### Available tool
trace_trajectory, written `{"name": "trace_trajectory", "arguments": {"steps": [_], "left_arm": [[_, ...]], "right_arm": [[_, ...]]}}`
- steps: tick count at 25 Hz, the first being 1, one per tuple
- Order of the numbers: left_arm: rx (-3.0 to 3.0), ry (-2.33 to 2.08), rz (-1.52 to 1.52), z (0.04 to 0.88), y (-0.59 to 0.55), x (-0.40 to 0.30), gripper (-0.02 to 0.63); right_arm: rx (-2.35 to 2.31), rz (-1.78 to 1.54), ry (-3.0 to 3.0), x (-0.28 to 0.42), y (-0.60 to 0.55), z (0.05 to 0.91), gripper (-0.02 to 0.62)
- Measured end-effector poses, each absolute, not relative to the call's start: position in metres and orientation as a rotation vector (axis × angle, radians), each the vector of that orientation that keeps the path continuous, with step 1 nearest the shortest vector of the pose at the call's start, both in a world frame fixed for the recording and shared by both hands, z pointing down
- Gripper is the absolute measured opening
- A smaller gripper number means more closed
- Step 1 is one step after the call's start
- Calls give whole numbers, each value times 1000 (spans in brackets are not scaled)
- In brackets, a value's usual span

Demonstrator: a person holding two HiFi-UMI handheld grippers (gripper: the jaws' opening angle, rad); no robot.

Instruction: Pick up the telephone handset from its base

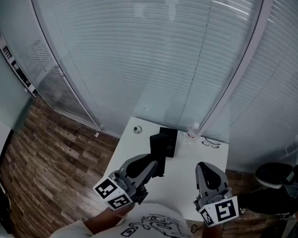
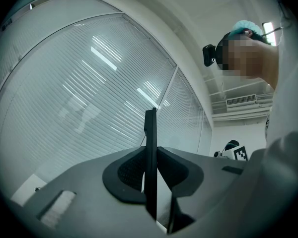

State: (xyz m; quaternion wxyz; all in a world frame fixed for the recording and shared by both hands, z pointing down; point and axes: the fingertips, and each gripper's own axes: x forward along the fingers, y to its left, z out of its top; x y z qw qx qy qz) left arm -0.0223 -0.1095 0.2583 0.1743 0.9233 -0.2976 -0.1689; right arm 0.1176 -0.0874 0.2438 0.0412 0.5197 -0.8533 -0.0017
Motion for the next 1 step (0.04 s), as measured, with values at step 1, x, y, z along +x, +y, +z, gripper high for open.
{"name": "trace_trajectory", "arguments": {"steps": [1], "left_arm": [[2617,-843,-478,259,-110,-23,63]], "right_arm": [[1593,-5,-2612,118,-89,244,11]]}}
